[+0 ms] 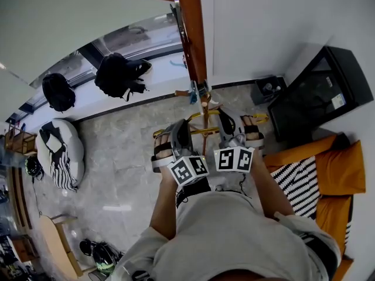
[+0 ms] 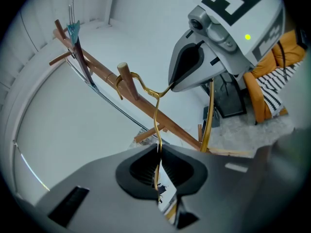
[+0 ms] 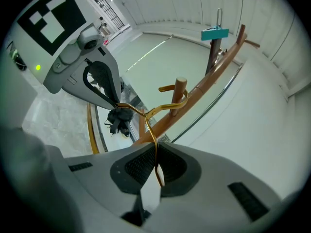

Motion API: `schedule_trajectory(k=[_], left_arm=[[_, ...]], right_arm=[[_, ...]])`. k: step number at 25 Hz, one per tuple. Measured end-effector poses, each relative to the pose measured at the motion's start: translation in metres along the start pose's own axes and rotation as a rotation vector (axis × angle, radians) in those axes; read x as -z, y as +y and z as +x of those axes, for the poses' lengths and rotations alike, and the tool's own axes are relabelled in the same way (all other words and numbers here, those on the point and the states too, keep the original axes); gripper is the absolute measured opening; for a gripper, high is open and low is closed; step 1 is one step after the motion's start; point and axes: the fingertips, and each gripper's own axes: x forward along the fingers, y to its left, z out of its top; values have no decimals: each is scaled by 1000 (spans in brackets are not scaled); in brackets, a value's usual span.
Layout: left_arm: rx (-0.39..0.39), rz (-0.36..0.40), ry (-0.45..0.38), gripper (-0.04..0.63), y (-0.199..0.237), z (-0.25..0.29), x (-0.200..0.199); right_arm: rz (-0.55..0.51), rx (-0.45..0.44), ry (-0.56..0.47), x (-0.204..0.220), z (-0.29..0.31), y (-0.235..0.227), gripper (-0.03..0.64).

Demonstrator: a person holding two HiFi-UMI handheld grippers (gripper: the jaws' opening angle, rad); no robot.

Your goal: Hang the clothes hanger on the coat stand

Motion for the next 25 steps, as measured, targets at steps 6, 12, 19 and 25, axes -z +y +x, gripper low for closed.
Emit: schedule_trajectory(k=[6,12,19,25], left_arm=[[6,-4,-5,31,0,12,1],[22,-6,-4,31,-2,22,3],[13,-22,-2,31,0,28,4],[15,-33,-1,31,-1,31,7]], right_arm=[[6,-5,12,5,11,-1,14],[9,-12,28,11,20,0,14],[11,-12,30,12,25,-1,14],[11,-16,32,13,28,1,14]])
